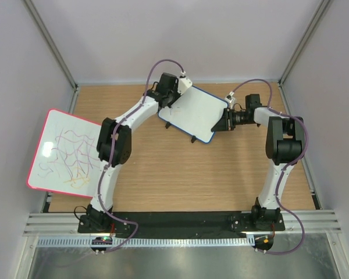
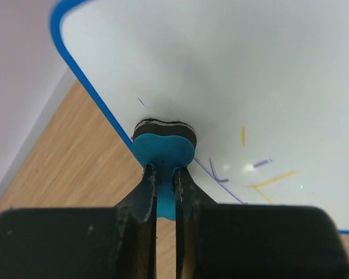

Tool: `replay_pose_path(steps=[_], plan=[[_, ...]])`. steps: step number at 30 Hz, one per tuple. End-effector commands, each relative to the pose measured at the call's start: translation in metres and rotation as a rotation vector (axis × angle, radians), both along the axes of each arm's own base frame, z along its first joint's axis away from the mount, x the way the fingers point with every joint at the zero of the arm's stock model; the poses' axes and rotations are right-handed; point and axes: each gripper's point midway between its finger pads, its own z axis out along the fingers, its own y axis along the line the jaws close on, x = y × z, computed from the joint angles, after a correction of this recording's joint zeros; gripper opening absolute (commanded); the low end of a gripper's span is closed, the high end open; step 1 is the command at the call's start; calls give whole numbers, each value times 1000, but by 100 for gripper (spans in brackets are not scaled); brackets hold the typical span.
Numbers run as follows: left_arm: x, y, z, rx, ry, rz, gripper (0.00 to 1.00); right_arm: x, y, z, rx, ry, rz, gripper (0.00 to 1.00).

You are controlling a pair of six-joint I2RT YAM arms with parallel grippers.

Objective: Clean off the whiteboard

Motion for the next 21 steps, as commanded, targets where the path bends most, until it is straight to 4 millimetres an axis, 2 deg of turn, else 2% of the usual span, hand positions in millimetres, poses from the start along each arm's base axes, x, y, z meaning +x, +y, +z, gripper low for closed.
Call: replay_pose_path(steps=[1, 2, 5, 7, 10, 14, 15, 17, 19, 21], plan=[[-30, 9, -28, 45, 101, -47, 0, 6, 0, 7, -69, -110, 23, 1], [-44, 13, -40, 55, 136, -62, 0, 6, 1, 8, -67, -112, 24, 1], [-62, 20, -62, 78, 185, -83, 0, 6, 1, 8, -67, -110, 23, 1], [-64, 22, -67, 89, 194, -83, 0, 5, 1, 8, -66, -109, 24, 1], [-54, 24, -63, 93, 167, -51, 0, 6, 1, 8, -67, -111, 22, 1], [-22, 16, -30, 17, 93, 9, 0, 5, 1, 8, -66, -106, 21, 1], [-11, 10, -6, -25, 54, 24, 0, 5, 0, 7, -69, -107, 21, 1], [1, 5, 2, -46, 34, 38, 0, 6, 0, 7, -71, -110, 20, 1], [15, -2, 23, -83, -6, 45, 0, 6, 0, 7, -72, -109, 19, 1], [21, -7, 35, -102, -33, 50, 0, 6, 0, 7, -72, -109, 19, 1]])
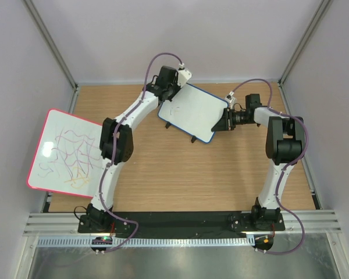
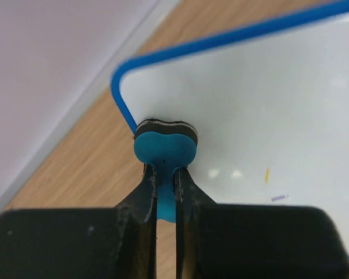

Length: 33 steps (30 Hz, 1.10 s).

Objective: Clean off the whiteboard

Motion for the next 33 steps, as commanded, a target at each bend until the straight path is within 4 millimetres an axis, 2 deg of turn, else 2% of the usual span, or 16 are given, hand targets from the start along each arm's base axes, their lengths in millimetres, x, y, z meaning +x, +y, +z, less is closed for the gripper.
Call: replay_pose_path(steps=[1, 5, 11, 14, 15, 16, 17, 18, 19, 22, 25, 28, 29, 31, 32, 33], plan=[[20, -12, 30, -85, -73, 26, 0, 4, 1, 8, -60, -95, 21, 1], [35, -14, 55, -114, -139, 57, 0, 5, 1, 8, -62, -93, 20, 1], [28, -10, 40, -75, -110, 47, 0, 4, 1, 8, -62, -92, 20, 1], [1, -12, 18, -34, -40, -29, 0, 5, 1, 8, -62, -95, 20, 1], [-12, -12, -6, 7, -6, -71, 0, 5, 1, 7, -63, -93, 20, 1], [-24, -18, 2, 20, -20, -101, 0, 4, 1, 7, -63, -90, 19, 1], [-32, -20, -5, 43, -13, -119, 0, 4, 1, 8, -61, -90, 20, 1], [-47, -22, -25, 89, 21, -153, 0, 4, 1, 8, -62, -89, 18, 1], [-56, -25, -23, 96, 18, -174, 0, 4, 1, 8, -60, -91, 20, 1], [-85, -34, -45, 160, 19, -250, 0, 3, 1, 9, -60, -93, 16, 1], [-99, -48, -52, 163, 24, -283, 0, 3, 2, 9, -56, -91, 12, 1], [-97, -66, -43, 121, 14, -288, 0, 3, 2, 9, -56, -92, 12, 1], [-95, -70, -46, 117, 19, -284, 0, 3, 2, 9, -56, -94, 12, 1], [-89, -77, -41, 96, 15, -271, 0, 3, 2, 9, -56, -92, 12, 1], [-78, -82, -23, 66, -7, -241, 0, 2, 2, 9, -58, -92, 12, 1], [-73, -82, -29, 69, 3, -227, 0, 2, 1, 9, -58, -94, 12, 1]])
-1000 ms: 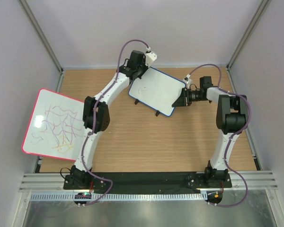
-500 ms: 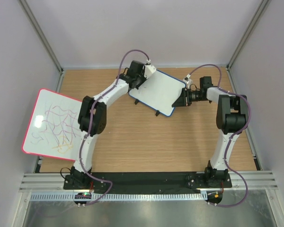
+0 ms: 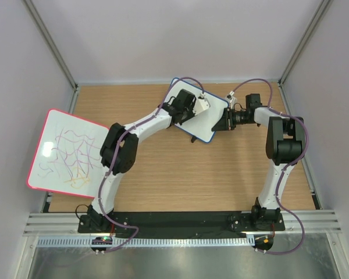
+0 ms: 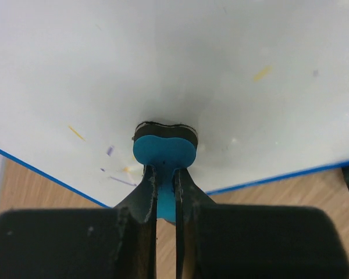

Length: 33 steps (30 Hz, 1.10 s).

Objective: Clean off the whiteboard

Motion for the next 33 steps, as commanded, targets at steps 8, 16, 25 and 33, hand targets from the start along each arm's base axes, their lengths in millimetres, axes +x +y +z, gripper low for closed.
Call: replay_pose_path(steps=[8, 16, 25, 33], plan=[[78, 12, 39, -134, -109, 142, 0, 2, 3, 9, -49, -93, 22, 1], [107, 32, 68, -181, -161, 200, 0, 3, 2, 9, -51, -93, 20, 1], [61, 4, 17, -97, -75, 63, 0, 2, 2, 8, -52, -90, 19, 1], [1, -39, -7, -117, 36, -60, 0, 3, 2, 9, -50, -93, 20, 1]])
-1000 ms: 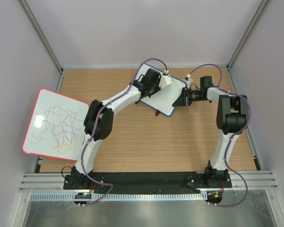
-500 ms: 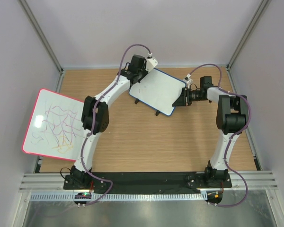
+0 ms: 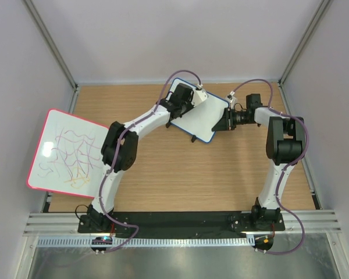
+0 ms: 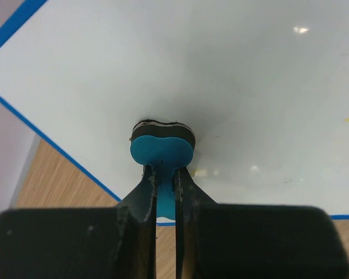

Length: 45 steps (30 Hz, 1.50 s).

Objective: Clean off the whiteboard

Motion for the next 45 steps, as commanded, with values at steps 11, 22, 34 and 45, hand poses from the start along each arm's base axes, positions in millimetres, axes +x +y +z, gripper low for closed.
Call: replay_pose_path(steps=[11, 22, 34, 45], plan=[[8, -1, -17, -82, 119, -7, 0, 3, 2, 8, -63, -116, 27, 1], [31, 73, -31, -49, 128, 106, 0, 4, 2, 8, -63, -119, 27, 1], [-54, -14, -41, -61, 218, -113, 0, 3, 2, 7, -65, -116, 26, 1], [-61, -38, -44, 10, 167, -137, 0, 3, 2, 8, -64, -119, 26, 1]])
